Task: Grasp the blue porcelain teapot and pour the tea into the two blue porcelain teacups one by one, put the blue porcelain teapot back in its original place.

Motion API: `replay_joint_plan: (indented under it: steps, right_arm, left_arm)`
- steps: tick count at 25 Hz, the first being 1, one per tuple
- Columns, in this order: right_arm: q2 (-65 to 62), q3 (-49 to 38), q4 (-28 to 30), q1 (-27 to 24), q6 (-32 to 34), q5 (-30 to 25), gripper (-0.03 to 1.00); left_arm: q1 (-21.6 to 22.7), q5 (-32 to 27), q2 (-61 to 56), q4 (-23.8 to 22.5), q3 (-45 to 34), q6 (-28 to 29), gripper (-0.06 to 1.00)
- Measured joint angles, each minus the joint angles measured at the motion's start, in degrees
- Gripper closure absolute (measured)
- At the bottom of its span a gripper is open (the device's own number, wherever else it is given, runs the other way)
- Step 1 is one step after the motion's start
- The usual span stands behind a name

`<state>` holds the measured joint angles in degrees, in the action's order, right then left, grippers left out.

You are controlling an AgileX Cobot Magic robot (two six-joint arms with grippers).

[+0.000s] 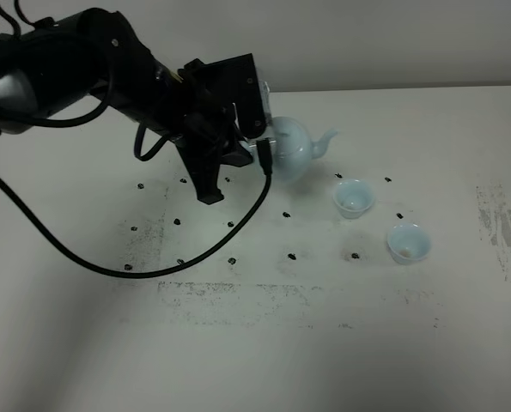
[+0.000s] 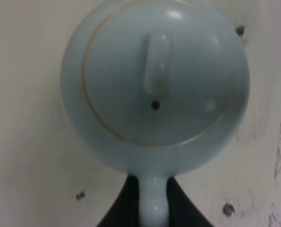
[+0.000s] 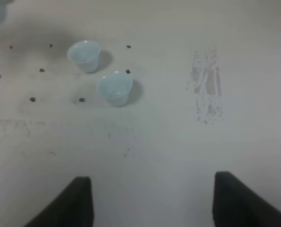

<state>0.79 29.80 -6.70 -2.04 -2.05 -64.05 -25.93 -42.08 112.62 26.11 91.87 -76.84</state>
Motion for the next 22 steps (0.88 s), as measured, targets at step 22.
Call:
replay_joint_plan:
  steps: [22]
  right_arm:
    - [0.0,0.0,0.0,0.0,0.0,0.0,0.44]
  left_arm:
    - [-9.2,-4.0,14.5,-14.6,16.7,3.6,0.90]
